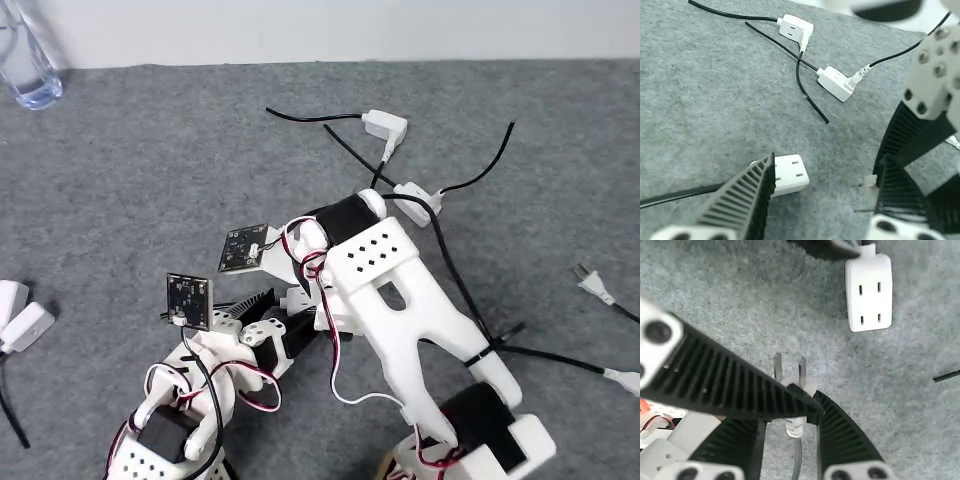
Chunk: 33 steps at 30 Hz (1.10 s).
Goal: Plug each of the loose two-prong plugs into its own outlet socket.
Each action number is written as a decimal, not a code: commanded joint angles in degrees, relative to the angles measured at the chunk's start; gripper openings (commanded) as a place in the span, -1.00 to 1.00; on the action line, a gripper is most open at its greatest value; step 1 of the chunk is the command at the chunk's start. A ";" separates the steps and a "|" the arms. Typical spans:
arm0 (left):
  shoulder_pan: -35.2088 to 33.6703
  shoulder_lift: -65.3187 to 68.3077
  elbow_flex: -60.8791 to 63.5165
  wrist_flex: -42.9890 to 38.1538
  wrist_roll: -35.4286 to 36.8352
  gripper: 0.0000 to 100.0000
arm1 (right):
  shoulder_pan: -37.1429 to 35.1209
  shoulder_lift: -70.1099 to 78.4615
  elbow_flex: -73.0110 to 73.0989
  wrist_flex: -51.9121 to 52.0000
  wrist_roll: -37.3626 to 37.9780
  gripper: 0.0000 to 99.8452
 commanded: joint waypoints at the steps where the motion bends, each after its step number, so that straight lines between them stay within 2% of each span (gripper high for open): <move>1: -0.09 -0.26 -0.40 -0.79 0.35 -0.38 | 1.45 -2.42 -3.43 2.42 -0.53 -0.98; 6: -0.09 -0.18 -0.40 -0.79 0.35 -0.38 | 5.76 -2.42 -4.84 2.51 -0.26 -0.98; 11: -0.09 -0.18 -0.40 -0.79 0.35 -0.38 | 6.20 -2.42 -5.01 2.51 -0.26 -0.98; 33: -0.09 -0.18 -0.40 -0.79 0.35 -0.38 | -0.04 -2.51 -9.05 2.59 -4.66 -0.98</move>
